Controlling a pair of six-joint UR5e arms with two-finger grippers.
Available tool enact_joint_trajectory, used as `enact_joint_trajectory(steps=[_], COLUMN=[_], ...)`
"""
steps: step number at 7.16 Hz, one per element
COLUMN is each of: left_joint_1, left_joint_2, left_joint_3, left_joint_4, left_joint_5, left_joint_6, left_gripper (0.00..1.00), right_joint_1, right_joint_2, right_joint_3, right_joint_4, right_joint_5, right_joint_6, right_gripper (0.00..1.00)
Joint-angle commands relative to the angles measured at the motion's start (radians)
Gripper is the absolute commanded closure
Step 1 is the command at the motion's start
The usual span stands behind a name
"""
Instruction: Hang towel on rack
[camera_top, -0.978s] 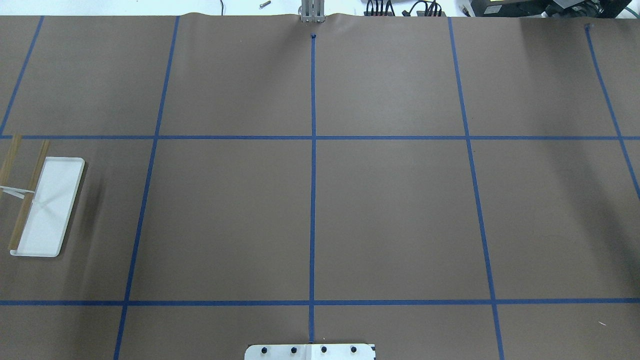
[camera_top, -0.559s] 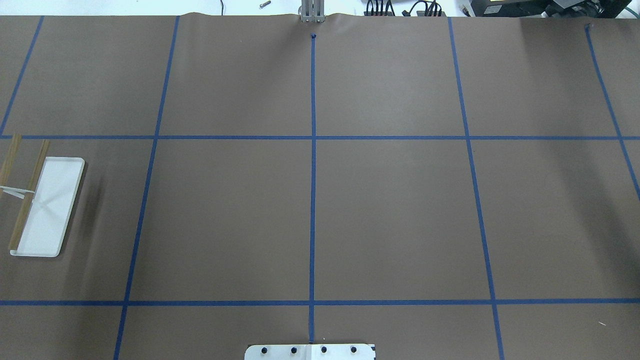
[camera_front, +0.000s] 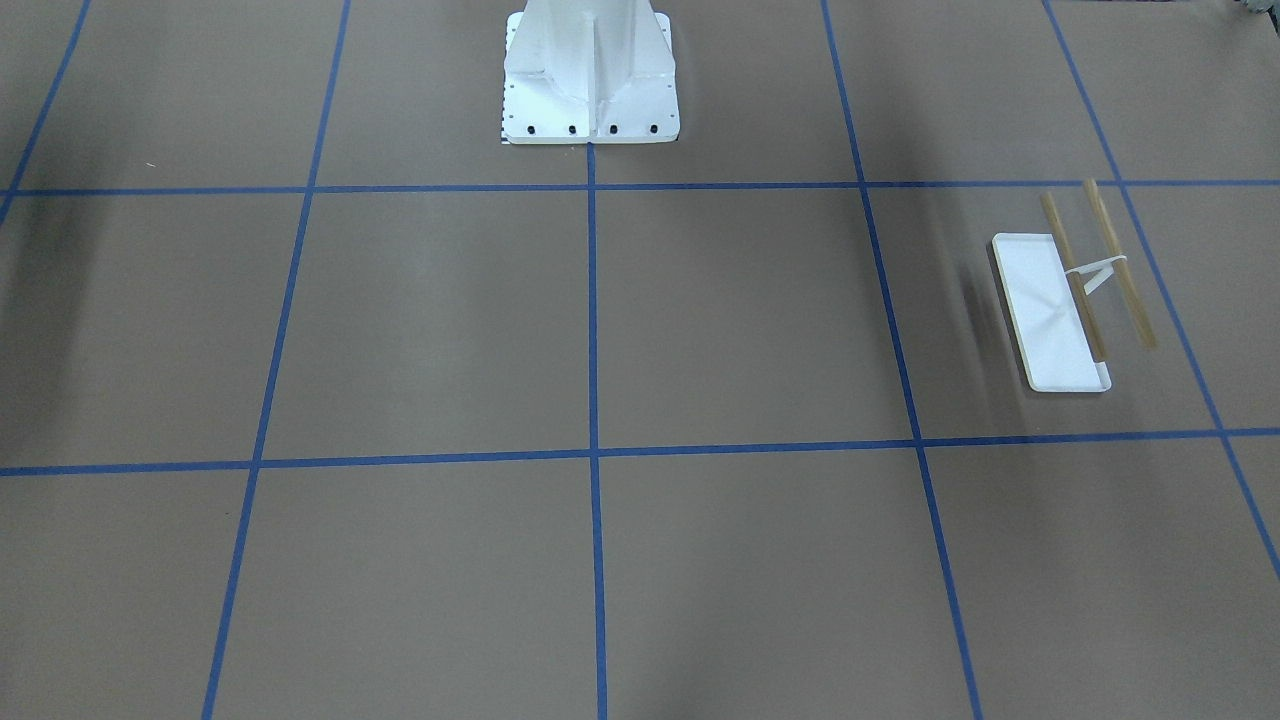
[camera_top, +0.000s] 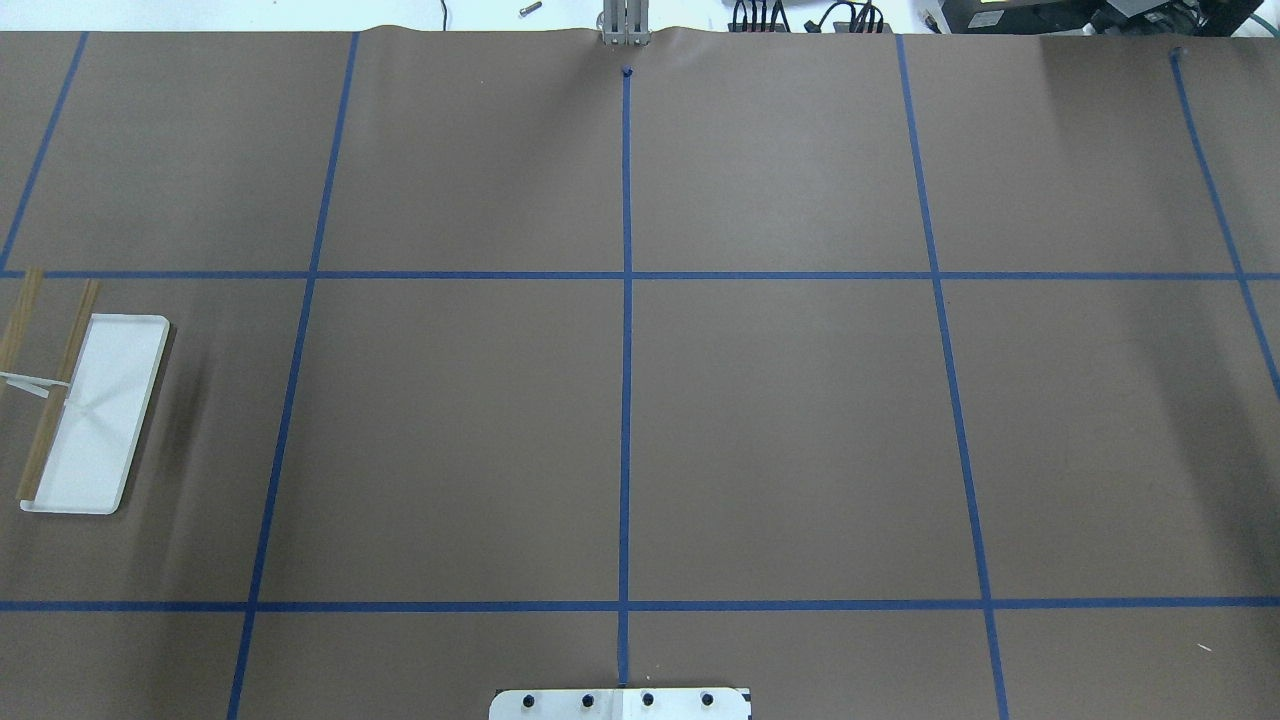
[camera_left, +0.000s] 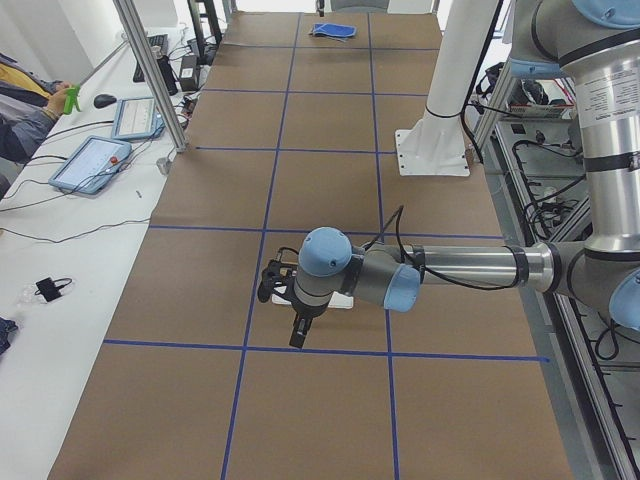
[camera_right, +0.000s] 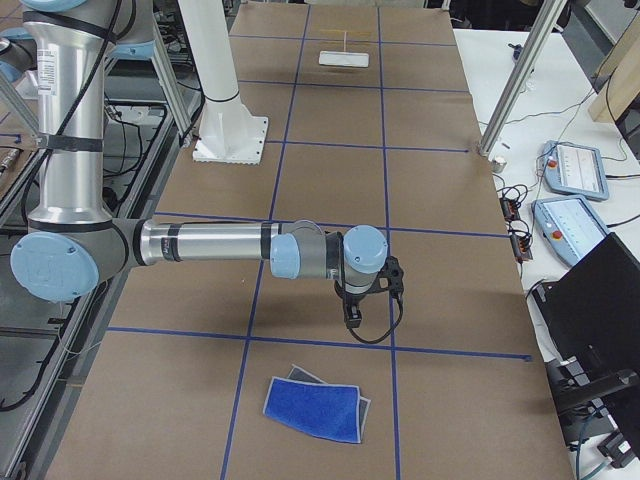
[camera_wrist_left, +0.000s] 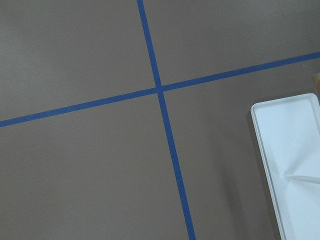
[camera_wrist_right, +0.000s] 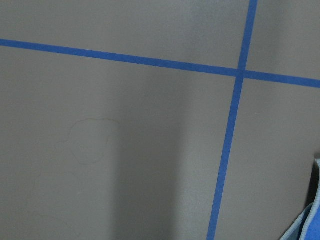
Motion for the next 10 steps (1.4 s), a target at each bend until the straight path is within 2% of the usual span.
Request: enact_joint_trajectory(steps=[1,2,3,4,5,6,10], left_joint_1=[0.000,0.000,0.000,-0.002,-0.002,-0.002,-0.002], left_joint_2=[0.010,0.010,0.009,0.010,0.009,0.009,0.010], left_joint_3=[0.003,0.003,0.006,0.004,0.006,0.004,0.001], left_joint_4=[0.001,-0.001,0.001,-0.001,-0.001,0.001,0.001], left_joint_5=[-0.022,-0.022,-0.020,-0.022,-0.018,-0.018,-0.022], left_joint_6=[-0.002,-0.001,-0.001,-0.001,-0.001,-0.002,-0.002], left_gripper=[0.02,0.02,0.02,0.02,0.02,0.02,0.02], right_joint_1=[0.000,0.002,0.056,0.090,0.145,0.176,0.169], right_joint_2=[-0.030,0.026,0.122,0.178,0.266,0.310,0.322], right_joint_3=[-0.090,-0.272,-0.429,-0.552,-0.671,-0.780,-0.885], right_joint_4=[0.157,0.222,0.265,0.268,0.268,0.268,0.287], right_joint_5=[-0.052,-0.074,-0.067,-0.077,-0.079,-0.071,-0.089], right_joint_6=[0.031,0.031,0.018,-0.106,-0.122,-0.122,-0.110], right_gripper=[0.00,0.02,0.09,0.06,0.04,0.03,0.06])
